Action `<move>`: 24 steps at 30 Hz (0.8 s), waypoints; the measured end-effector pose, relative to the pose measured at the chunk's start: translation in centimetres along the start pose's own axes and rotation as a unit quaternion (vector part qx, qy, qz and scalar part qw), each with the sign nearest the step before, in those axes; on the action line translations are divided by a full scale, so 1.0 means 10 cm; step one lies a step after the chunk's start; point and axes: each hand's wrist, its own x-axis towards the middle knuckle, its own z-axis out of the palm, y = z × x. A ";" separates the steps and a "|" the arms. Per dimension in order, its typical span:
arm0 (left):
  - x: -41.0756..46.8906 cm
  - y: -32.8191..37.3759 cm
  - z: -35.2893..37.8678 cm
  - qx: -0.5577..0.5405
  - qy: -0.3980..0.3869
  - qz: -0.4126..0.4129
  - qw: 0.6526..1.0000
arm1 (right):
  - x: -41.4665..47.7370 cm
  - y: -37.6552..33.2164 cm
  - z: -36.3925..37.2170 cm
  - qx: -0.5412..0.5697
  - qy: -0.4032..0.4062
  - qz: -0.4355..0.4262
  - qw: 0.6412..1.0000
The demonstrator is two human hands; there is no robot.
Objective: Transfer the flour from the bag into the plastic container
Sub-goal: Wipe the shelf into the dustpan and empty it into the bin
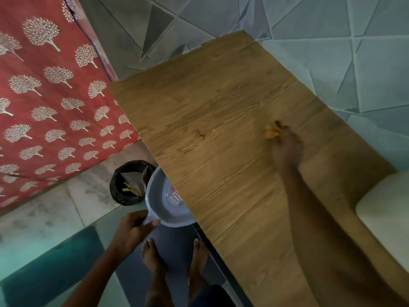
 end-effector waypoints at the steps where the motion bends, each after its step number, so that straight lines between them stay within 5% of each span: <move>1: 0.00 0.00 0.01 0.002 0.003 -0.001 1.000 | -0.19 -0.22 0.14 -0.005 -0.023 -0.047 0.999; 6: 0.03 -0.02 -0.03 -0.028 0.010 -0.014 0.999 | -1.59 -1.13 0.78 0.032 -0.163 -0.173 0.971; 9: 0.05 -0.08 -0.09 -0.032 0.020 -0.020 0.999 | -2.12 -1.43 0.48 0.166 -0.234 -0.226 0.931; 11: 0.05 -0.08 -0.13 -0.027 0.020 -0.009 0.999 | -2.24 -1.61 0.09 0.324 -0.287 -0.210 0.877; 13: 0.07 -0.09 -0.16 -0.021 0.025 -0.001 0.999 | -2.06 -1.64 -0.10 0.402 -0.282 -0.131 0.862; 17: 0.13 -0.12 -0.18 -0.003 0.031 0.000 1.000 | -1.04 -1.38 -0.22 0.404 -0.123 -0.005 0.906; 20: 0.18 -0.08 -0.21 -0.009 0.036 -0.008 0.999 | -0.13 -1.03 -0.21 0.230 0.003 -0.012 0.973; 24: 0.23 0.02 -0.20 -0.024 0.025 -0.007 0.999 | 0.74 -0.73 -0.01 0.070 0.037 0.034 0.996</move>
